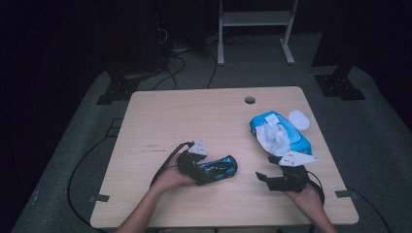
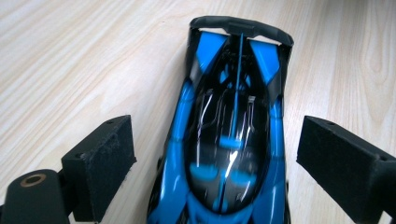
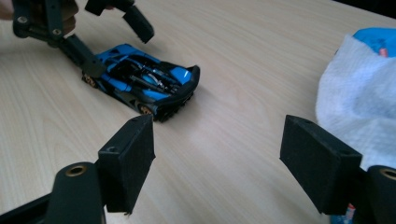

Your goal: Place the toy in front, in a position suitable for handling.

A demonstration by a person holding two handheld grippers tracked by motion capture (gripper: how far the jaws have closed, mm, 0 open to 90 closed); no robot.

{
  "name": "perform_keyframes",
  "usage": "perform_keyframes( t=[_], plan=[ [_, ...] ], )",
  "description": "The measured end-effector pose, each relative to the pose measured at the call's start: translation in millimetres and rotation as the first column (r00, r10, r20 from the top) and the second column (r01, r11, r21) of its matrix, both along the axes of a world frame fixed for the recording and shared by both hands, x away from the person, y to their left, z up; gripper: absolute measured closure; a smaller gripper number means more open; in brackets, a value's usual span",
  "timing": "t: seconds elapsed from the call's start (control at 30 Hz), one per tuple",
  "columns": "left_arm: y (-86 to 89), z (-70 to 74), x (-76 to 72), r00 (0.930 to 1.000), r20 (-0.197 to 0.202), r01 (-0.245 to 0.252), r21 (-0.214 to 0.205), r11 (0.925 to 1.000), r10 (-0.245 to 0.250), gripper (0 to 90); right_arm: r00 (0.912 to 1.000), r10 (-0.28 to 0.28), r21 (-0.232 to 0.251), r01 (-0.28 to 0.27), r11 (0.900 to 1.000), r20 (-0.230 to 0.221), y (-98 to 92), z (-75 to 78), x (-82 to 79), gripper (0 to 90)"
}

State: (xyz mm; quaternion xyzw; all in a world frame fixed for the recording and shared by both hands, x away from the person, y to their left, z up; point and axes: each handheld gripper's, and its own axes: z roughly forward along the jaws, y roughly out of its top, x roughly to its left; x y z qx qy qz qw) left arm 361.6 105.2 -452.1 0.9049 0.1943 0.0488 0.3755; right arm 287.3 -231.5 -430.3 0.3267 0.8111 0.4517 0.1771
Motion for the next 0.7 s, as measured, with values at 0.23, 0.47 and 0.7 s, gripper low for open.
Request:
perform_keyframes(
  t=[0.23, 0.47, 0.7],
  plan=[
    [20.2, -0.2, -8.2, 0.9992, 0.033, -0.022, -0.054, 0.9983, 0.024, 9.4, 0.9994, -0.028, 0.008, 0.028, 0.9996, 0.021, -6.4, 14.1, 9.5, 24.7],
    [33.1, -1.1, -13.8, 0.998, 0.048, -0.038, -0.094, 0.9948, 0.042, 9.3, 0.9974, -0.063, 0.0, 0.063, 0.998, 0.035, -14.4, 37.0, 28.7, 22.9],
    [34.0, -3.0, -18.0, 0.9982, 0.047, -0.032, -0.105, 0.9939, 0.037, 8.6, 0.9953, -0.085, -0.01, 0.085, 0.9963, 0.047, -15.2, 53.1, 46.7, 22.6]
  ],
)
